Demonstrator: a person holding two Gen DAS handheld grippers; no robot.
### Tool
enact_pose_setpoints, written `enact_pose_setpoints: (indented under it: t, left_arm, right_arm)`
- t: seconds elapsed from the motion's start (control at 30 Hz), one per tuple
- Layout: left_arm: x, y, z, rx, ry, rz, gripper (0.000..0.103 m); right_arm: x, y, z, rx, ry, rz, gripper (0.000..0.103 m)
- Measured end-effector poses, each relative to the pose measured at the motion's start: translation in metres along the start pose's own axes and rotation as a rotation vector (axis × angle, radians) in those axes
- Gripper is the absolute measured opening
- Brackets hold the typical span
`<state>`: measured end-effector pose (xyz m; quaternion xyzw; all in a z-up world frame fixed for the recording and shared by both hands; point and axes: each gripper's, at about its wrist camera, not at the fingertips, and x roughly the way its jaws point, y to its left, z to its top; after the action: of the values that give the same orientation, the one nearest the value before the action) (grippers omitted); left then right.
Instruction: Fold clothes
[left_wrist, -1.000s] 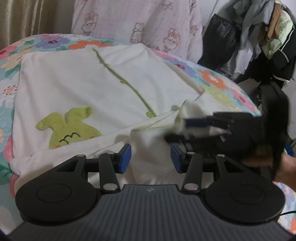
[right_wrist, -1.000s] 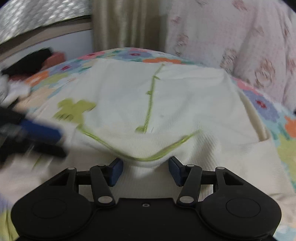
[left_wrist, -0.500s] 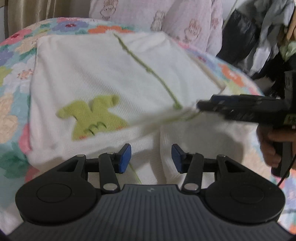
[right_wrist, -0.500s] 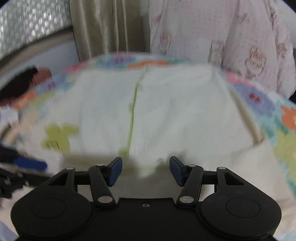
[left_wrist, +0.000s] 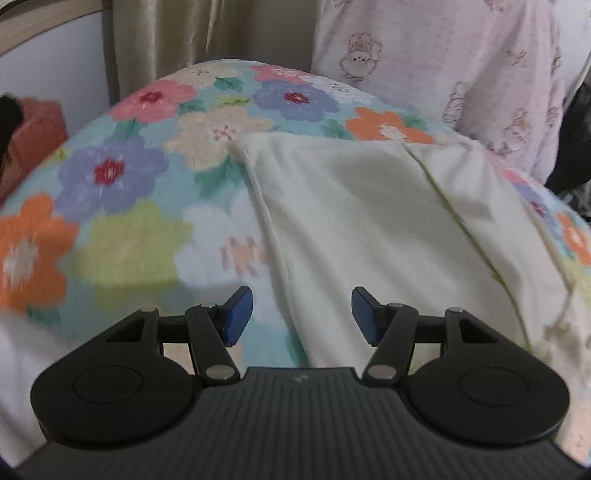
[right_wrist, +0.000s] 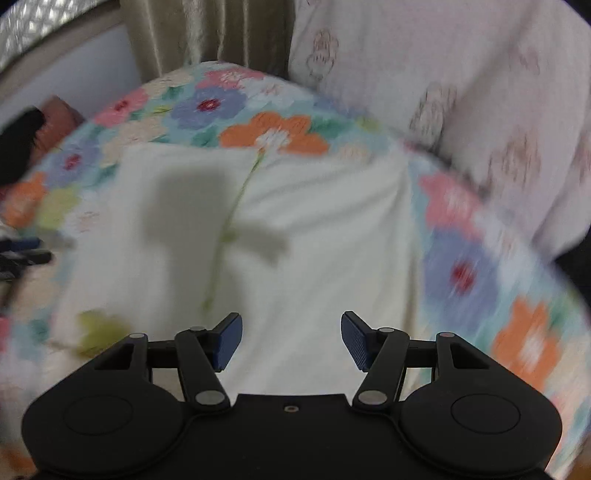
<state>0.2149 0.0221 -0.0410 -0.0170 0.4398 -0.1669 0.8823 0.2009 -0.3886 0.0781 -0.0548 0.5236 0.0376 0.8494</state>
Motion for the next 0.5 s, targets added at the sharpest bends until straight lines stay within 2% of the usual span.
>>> enact_pose_setpoints:
  t: [0.03,0.13,0.17,0.27,0.33,0.43,0.5]
  left_arm:
    - [0.011,0.002,0.011,0.030,0.005,0.014,0.066]
    - [0.046,0.017,0.040,0.087,0.013,0.046,0.066]
    - [0.058,0.025,0.049,0.076,0.017,0.037,0.065]
    - [0.092,0.053,0.075,-0.024,0.031,-0.023,0.066]
    - [0.115,0.065,0.089,-0.084,0.034,-0.043,0.065]
    - [0.144,0.079,0.106,-0.142,0.039,-0.137,0.066]
    - [0.157,0.079,0.109,-0.153,0.027,-0.185,0.066]
  right_arm:
    - [0.010,-0.008,0.009,0.008,-0.015,-0.005,0.065]
    - [0.045,-0.039,0.028,0.071,-0.055,0.026,0.065]
    - [0.056,-0.051,0.030,0.088,-0.068,0.036,0.065]
    - [0.086,-0.083,0.037,0.121,-0.081,0.043,0.065]
    - [0.106,-0.104,0.044,0.131,-0.084,0.003,0.065]
    - [0.130,-0.131,0.055,0.164,-0.110,-0.024,0.065]
    - [0.145,-0.146,0.064,0.207,-0.145,-0.001,0.065]
